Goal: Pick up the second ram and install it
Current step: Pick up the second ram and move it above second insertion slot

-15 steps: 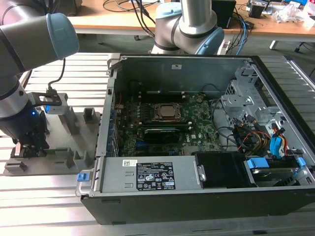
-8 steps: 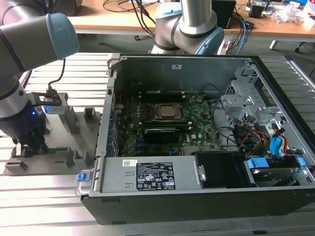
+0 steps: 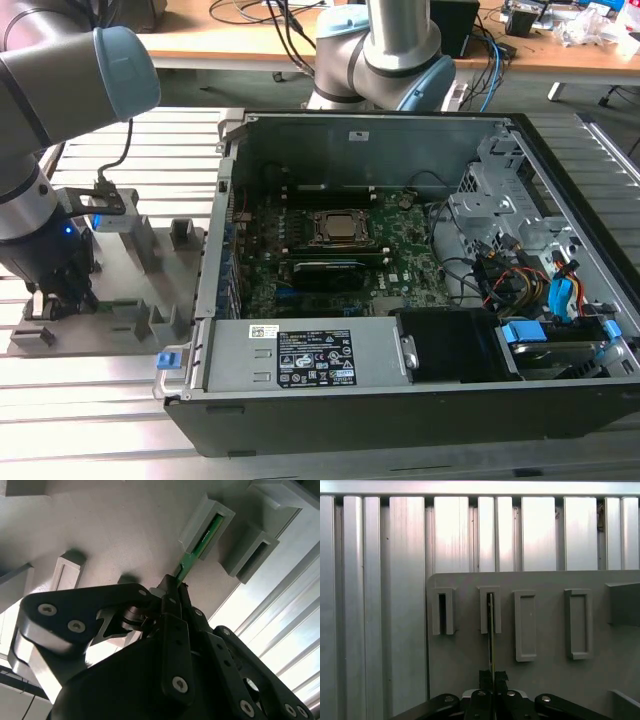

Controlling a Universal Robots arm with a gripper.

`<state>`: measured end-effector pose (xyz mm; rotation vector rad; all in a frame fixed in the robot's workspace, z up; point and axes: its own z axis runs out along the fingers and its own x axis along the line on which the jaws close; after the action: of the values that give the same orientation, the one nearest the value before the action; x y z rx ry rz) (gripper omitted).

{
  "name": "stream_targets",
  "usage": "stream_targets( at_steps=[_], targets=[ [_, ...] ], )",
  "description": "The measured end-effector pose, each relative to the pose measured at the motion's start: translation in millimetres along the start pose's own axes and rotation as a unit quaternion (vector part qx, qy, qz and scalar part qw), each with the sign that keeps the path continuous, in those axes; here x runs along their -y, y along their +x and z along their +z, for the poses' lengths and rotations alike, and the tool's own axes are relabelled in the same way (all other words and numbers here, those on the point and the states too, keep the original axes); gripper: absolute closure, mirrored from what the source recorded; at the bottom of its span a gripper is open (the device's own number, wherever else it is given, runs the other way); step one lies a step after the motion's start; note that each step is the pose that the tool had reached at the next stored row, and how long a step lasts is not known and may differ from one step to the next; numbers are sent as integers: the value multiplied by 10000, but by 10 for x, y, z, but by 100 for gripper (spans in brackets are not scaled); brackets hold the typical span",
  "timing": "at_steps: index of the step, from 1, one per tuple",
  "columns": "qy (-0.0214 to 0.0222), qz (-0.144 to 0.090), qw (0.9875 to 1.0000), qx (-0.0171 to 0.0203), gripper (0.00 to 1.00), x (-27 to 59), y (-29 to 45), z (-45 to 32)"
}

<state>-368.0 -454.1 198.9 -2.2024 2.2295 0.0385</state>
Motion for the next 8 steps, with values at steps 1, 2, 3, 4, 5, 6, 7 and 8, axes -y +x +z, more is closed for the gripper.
stream_targets(
  at_steps=[1, 2, 3, 4, 5, 6, 7, 8],
  targets=[
    [0, 0, 10000, 3, 86, 0, 0, 0],
    [0, 0, 10000, 4, 86, 0, 0, 0],
    [0, 0, 10000, 4, 86, 0, 0, 0],
    [0, 0, 10000, 6, 86, 0, 0, 1],
    [0, 0, 10000, 8, 86, 0, 0, 1],
    [1, 0, 10000, 8, 86, 0, 0, -4],
    [-1, 0, 10000, 7, 86, -1, 0, -17],
    [0, 0, 10000, 7, 86, -1, 0, -25]
  ],
)
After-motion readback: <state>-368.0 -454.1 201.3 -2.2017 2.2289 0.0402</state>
